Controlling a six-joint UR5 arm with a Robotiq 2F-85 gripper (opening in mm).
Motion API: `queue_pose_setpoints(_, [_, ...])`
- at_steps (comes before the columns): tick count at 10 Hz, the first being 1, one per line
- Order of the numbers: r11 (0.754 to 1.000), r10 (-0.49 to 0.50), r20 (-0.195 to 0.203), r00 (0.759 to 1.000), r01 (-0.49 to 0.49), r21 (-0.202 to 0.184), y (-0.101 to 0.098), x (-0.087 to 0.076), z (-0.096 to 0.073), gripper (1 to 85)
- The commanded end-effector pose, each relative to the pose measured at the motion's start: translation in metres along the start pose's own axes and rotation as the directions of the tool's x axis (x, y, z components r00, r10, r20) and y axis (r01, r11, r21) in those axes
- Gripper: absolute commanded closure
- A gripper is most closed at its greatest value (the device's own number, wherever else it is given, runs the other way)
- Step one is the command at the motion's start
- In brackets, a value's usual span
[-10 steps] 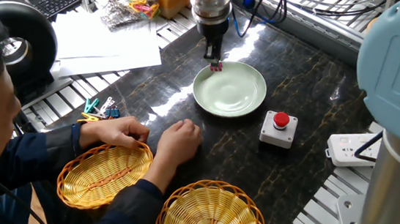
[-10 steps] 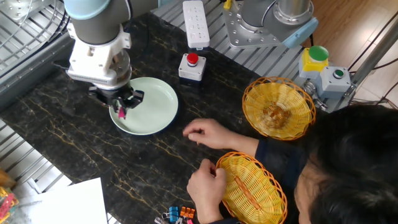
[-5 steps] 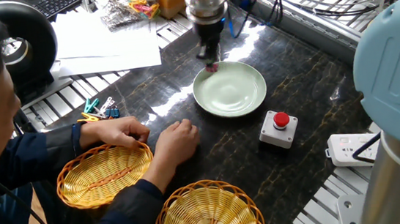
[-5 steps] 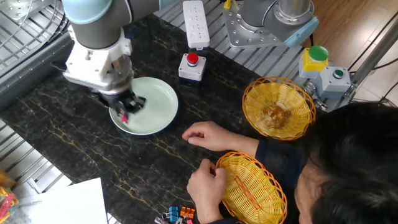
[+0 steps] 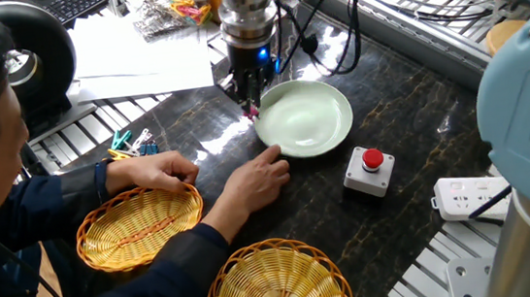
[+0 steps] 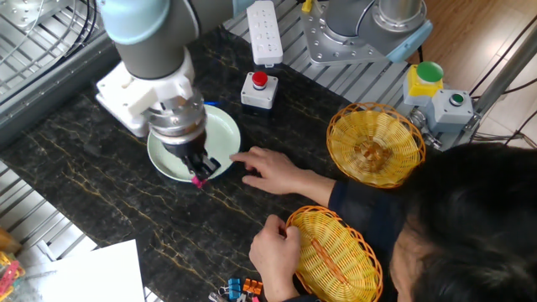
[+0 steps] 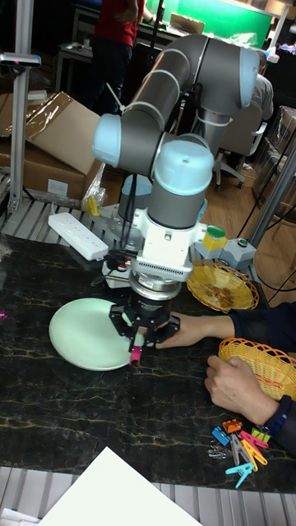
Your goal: Use a clamp
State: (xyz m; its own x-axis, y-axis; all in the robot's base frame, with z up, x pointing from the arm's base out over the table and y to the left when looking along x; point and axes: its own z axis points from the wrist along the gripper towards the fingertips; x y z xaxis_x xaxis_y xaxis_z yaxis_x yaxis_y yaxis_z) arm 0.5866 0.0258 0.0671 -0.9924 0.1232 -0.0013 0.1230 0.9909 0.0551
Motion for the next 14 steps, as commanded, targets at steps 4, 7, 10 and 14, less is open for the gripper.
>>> queue_pose_setpoints(4, [0.722,-0.620,-0.133,0.773,0.629,0.288,-0.089,-0.041,-0.027,84.7])
queue_pose_setpoints(7, [0.612,-0.782,-0.073,0.618,0.785,0.097,-0.062,-0.027,-0.007,84.7])
queue_pose_setpoints(10, [0.451,-0.886,-0.082,0.456,0.889,0.074,-0.088,-0.023,0.013,84.7])
queue_pose_setpoints(14, [0.421,-0.903,-0.082,0.422,0.907,0.027,-0.090,-0.008,0.014,84.7])
